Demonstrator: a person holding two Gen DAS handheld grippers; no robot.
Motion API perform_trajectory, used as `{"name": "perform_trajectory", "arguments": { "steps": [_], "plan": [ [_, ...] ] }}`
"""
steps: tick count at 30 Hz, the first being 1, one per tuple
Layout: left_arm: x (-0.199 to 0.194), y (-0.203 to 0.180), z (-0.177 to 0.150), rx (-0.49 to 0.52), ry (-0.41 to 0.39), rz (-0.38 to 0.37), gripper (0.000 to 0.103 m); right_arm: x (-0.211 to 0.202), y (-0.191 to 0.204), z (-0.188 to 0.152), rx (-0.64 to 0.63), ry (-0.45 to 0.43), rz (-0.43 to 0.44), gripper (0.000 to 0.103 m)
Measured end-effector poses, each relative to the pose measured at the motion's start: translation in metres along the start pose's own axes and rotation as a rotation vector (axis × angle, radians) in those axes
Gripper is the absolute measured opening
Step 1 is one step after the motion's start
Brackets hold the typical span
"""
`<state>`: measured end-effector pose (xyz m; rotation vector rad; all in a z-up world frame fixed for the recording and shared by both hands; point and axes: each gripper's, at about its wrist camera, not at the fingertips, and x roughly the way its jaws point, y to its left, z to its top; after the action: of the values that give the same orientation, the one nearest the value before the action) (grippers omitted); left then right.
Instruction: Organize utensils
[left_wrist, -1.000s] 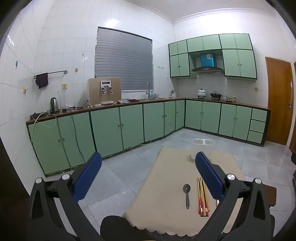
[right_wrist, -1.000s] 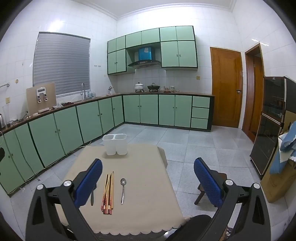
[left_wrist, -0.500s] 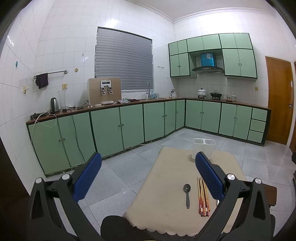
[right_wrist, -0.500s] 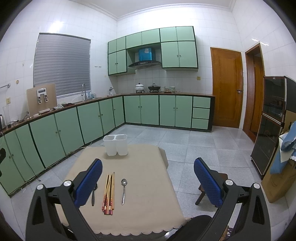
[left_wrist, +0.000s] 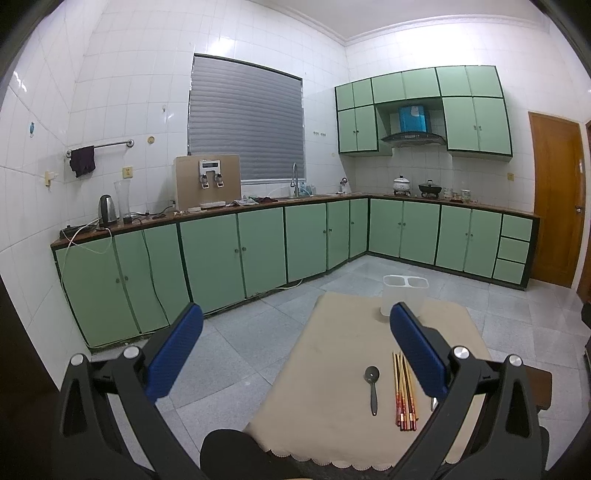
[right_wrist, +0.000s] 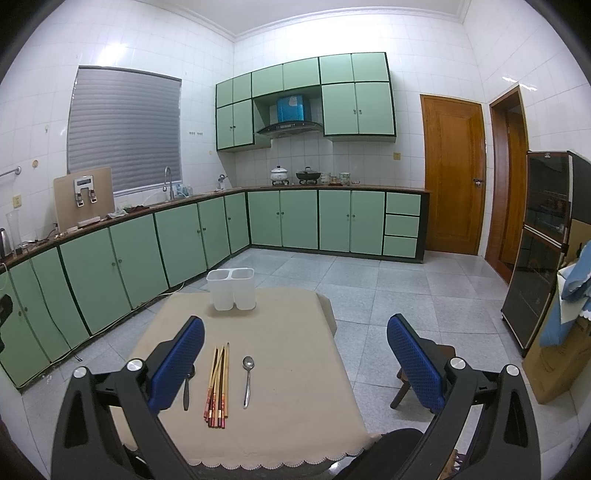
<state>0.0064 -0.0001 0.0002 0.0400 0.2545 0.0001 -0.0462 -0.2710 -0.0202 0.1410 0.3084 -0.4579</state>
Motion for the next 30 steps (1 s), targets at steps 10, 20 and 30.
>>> {"name": "perform_trajectory", "arguments": {
  "steps": [10,20,30],
  "plan": [
    [0.0020,0.0001,0.0003,0.002,0.002,0.000,0.098,0.0000,0.0000,0.0001,-0.001,0.000,-0.001,0.097],
    [0.0020,0.0000,-0.0004,0.003,0.002,-0.001,0.098,0.0006,-0.0010,0.0001,0.001,-0.001,0.001,0.097],
    [0.0036,0.0011,-0.0012,0.003,0.010,0.002,0.098,0.0028,0.0007,-0.0002,-0.003,0.007,0.007,0.097]
  ]
}}
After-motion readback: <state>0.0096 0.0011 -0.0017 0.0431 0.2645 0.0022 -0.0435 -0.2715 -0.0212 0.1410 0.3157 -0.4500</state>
